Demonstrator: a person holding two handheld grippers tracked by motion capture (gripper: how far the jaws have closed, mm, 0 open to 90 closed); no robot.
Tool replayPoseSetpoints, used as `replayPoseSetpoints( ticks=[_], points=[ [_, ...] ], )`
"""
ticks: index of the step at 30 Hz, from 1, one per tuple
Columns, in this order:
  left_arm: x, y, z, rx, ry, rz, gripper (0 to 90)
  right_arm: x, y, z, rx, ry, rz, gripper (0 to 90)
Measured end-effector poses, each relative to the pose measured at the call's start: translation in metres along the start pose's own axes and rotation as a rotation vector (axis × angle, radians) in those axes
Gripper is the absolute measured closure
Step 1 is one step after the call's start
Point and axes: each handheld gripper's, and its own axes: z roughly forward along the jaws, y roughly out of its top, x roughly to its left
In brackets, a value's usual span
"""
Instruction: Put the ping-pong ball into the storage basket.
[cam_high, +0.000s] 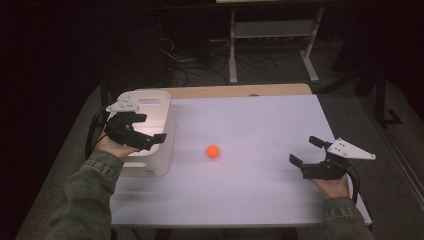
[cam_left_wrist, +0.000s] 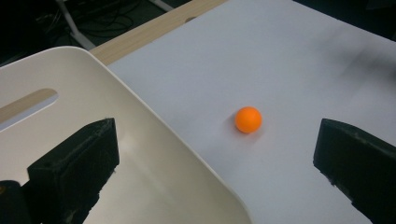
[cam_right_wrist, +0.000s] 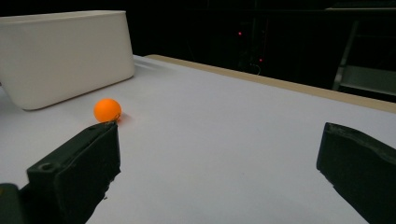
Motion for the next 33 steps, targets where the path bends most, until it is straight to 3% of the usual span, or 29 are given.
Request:
replayPoseSetpoints(
  ticks=[10, 19, 33],
  points=[
    [-0.002, 0.011, 0.006, 0.046, -0.005, 0.010, 0.1, 0.001, 0.000, 0.000, -0.004, 0.001, 0.000, 0.0],
    [-0.005, 0.022, 0.019, 0.135, -0.023, 0.015, 0.1, 0.000, 0.000, 0.000, -0.010, 0.003, 0.001, 0.0],
    [-0.007, 0.038, 0.030, 0.222, -0.040, 0.037, 0.1, 0.001, 0.001, 0.000, -0.010, 0.009, -0.001, 0.0]
  ],
)
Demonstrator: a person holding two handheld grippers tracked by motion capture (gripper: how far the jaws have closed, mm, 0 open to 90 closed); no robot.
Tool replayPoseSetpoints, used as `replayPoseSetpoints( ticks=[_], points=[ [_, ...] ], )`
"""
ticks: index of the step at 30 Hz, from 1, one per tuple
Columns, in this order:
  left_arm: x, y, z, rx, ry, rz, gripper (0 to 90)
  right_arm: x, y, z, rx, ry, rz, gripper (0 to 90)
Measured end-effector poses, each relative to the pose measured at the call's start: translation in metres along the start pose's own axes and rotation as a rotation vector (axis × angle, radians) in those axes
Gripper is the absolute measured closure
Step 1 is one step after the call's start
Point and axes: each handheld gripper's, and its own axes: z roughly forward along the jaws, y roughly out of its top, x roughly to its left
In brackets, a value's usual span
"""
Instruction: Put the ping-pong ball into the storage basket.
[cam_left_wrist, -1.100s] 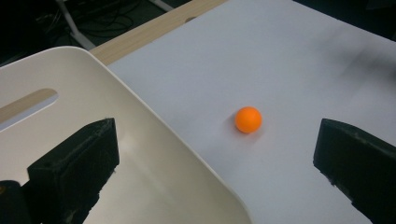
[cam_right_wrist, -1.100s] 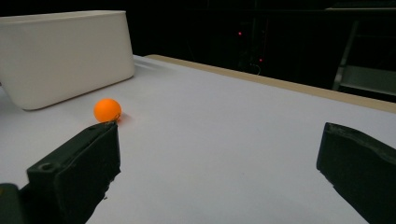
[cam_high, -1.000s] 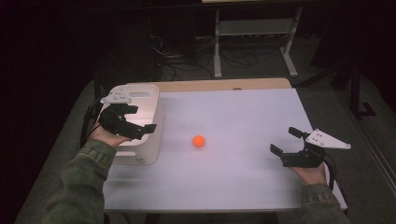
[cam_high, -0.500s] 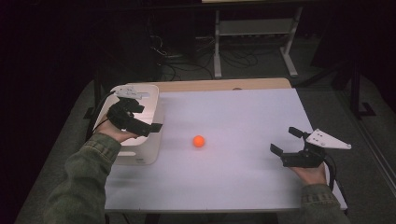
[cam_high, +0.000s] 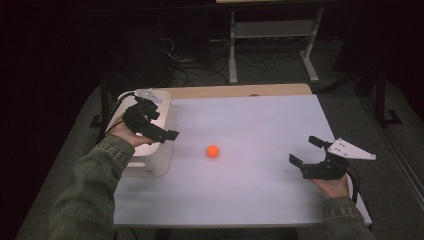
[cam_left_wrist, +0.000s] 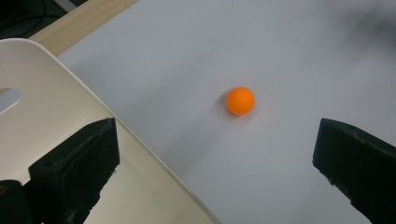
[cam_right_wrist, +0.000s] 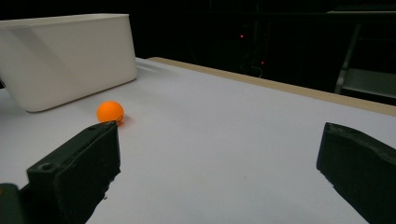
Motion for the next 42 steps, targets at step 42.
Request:
replayPoseSetpoints(
  ticks=[42],
  points=[
    [-0.012, 0.039, 0.045, 0.176, -0.092, 0.088, 0.3, 0.001, 0.000, 0.001, 0.003, 0.012, -0.008, 0.0]
  ],
)
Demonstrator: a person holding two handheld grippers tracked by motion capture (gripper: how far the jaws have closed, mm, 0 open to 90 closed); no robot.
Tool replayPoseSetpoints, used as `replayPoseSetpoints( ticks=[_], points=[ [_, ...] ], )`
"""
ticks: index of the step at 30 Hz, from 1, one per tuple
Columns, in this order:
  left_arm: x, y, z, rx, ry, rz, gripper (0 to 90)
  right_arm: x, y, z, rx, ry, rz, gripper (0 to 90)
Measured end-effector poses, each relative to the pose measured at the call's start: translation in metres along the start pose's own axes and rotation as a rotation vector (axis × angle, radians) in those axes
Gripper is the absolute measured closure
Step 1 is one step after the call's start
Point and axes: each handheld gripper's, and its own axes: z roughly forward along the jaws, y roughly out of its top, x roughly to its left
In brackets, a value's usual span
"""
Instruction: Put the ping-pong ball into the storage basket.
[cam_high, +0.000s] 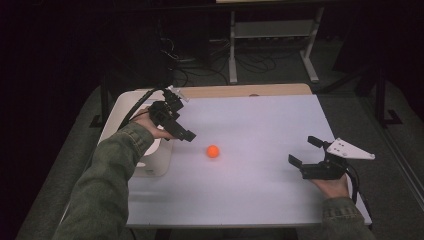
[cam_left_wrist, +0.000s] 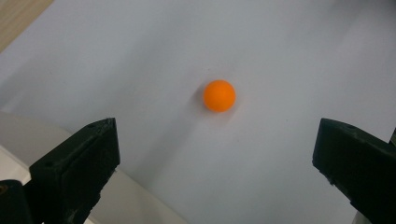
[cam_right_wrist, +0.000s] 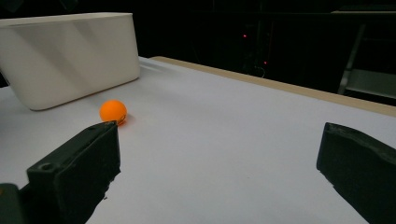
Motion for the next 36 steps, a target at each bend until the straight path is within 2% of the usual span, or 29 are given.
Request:
replayPoseSetpoints(
  ticks=[18, 27, 33, 36],
  points=[
    [0.001, 0.013, 0.030, 0.059, -0.007, -0.022, 0.3, 0.000, 0.000, 0.000, -0.004, 0.006, 0.003, 0.0],
    [0.003, 0.016, 0.039, 0.070, -0.009, -0.029, 0.3, -0.001, 0.000, -0.001, -0.009, 0.006, 0.009, 0.0],
    [0.002, 0.017, 0.047, 0.089, -0.007, -0.009, 0.3, -0.001, 0.000, -0.001, -0.009, 0.005, 0.011, 0.0],
    [0.001, 0.017, 0.052, 0.093, -0.012, -0.012, 0.3, -0.001, 0.000, -0.001, -0.009, 0.005, 0.012, 0.0]
  ],
)
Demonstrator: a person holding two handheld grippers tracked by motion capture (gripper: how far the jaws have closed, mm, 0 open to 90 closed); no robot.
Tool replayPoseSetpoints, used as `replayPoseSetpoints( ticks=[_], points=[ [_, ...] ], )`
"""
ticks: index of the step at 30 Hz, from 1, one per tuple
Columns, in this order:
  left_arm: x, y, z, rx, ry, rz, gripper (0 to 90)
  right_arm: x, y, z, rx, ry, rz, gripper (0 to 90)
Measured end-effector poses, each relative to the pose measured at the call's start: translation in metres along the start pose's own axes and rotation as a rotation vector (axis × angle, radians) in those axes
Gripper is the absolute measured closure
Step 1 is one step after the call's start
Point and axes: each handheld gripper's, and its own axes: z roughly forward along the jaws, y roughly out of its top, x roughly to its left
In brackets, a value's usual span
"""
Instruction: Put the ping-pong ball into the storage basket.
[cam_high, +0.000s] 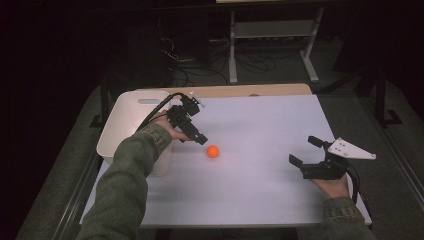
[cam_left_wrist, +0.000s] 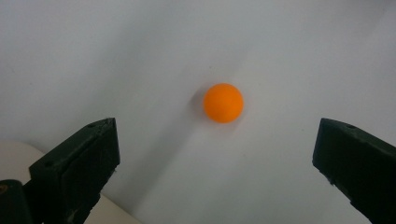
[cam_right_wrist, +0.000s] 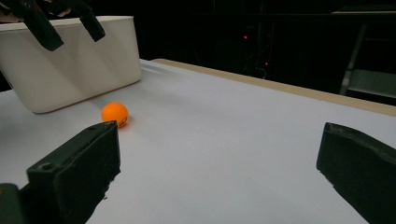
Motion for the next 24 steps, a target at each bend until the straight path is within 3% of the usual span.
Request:
replayPoseSetpoints(
  ticks=[24],
  points=[
    [-0.003, 0.006, 0.017, 0.019, 0.009, -0.003, 0.2, 0.000, 0.000, 0.000, 0.005, 0.003, -0.002, 0.0]
  ],
)
